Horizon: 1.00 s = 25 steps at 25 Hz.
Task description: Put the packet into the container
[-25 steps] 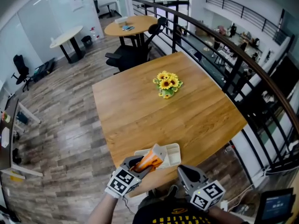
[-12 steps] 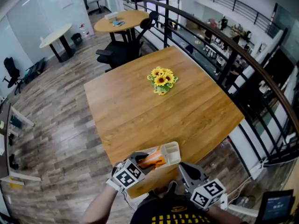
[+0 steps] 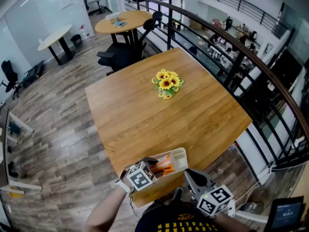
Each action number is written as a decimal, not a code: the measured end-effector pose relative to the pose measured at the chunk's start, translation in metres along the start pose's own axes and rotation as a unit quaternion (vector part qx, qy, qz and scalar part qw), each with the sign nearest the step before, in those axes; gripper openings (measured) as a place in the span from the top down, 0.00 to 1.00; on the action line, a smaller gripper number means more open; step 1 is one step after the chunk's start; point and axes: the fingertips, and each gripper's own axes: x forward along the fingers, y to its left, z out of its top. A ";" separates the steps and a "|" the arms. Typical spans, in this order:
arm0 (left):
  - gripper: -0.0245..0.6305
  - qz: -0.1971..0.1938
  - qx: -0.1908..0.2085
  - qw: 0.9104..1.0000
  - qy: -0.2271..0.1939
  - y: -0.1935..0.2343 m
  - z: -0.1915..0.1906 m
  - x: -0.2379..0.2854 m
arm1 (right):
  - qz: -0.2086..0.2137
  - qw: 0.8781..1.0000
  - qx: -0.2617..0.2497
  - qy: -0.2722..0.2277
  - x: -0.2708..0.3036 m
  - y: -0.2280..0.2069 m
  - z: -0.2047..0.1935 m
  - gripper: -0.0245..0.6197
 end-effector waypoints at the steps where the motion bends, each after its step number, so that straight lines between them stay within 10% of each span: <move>1: 0.66 -0.004 -0.005 1.000 0.000 0.001 0.000 0.001 | -0.001 1.000 0.000 0.000 0.000 0.000 0.001 0.93; 25: 0.66 -0.026 0.006 0.999 0.022 0.031 0.006 -0.007 | -0.028 1.000 -0.002 -0.004 -0.011 -0.011 0.007 0.93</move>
